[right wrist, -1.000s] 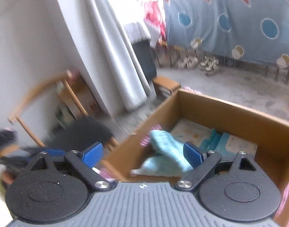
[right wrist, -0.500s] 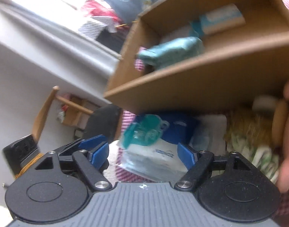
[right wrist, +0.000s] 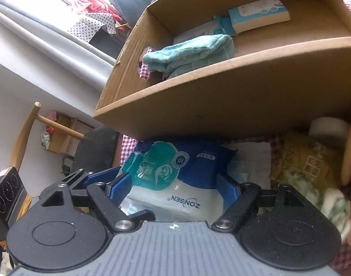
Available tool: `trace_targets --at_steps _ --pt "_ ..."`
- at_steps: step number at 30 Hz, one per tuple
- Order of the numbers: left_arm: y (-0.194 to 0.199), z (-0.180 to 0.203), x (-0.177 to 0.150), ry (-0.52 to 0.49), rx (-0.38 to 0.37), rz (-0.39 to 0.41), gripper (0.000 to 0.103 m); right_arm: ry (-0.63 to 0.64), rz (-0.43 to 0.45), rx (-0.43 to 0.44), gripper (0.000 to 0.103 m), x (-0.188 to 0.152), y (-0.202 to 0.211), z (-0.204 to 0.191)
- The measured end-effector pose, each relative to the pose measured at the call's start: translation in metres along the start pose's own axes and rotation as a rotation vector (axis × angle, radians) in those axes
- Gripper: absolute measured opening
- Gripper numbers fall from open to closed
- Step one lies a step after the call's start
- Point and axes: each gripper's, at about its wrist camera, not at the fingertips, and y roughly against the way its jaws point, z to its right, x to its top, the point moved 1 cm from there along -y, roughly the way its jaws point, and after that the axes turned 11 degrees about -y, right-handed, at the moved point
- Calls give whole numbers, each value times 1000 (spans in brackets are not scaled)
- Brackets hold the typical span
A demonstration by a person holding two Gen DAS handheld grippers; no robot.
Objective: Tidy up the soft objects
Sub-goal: 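Move the right gripper down to the blue-and-white wet-wipes pack, then close the right gripper on the wet-wipes pack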
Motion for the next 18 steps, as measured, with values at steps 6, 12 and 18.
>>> trace_targets --at_steps 6,12,18 --pt "4 2 1 19 -37 13 98 1 2 8 84 1 1 -3" --pt "22 8 -7 49 -117 30 98 -3 -27 96 84 -5 9 -7" --pt "22 17 -17 -8 -40 13 98 18 2 64 84 -10 16 -9"
